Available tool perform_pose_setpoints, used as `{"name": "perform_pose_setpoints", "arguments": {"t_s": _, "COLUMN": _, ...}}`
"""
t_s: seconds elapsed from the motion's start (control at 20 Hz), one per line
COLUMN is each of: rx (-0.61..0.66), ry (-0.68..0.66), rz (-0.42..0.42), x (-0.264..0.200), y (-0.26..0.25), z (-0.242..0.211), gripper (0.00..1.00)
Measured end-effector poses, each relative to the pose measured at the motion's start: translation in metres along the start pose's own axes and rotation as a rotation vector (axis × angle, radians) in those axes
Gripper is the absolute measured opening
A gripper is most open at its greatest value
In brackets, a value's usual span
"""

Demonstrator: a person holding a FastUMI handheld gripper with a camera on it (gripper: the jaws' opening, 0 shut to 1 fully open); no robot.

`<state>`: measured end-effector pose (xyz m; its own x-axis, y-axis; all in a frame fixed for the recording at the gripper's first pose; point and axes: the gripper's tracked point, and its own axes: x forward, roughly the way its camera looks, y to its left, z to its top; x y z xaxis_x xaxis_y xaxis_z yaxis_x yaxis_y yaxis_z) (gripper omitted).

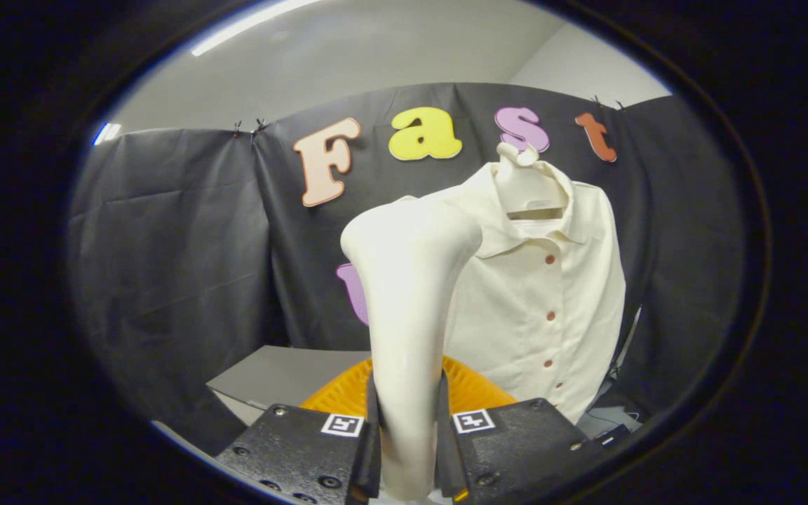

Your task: Iron the clothes twice with a garment steamer, once on the left side and once on the right side.

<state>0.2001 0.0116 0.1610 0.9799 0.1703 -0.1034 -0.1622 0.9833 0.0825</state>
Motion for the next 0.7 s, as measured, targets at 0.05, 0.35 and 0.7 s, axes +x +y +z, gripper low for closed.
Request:
{"name": "perform_pose_setpoints", "arguments": {"t_s": 0.05, "rx": -0.017, "ry": 0.003, "rz": -0.009, "x": 0.006, "y": -0.012, "z": 0.001, "gripper": 0.32}}
{"name": "perform_pose_setpoints", "arguments": {"t_s": 0.35, "rx": -0.029, "ry": -0.004, "rz": -0.041, "x": 0.042, "y": -0.060, "z": 0.017, "gripper": 0.32}}
{"name": "perform_pose_setpoints", "arguments": {"t_s": 0.7, "rx": -0.007, "ry": 0.103, "rz": -0.037, "x": 0.085, "y": -0.085, "z": -0.021, "gripper": 0.32}}
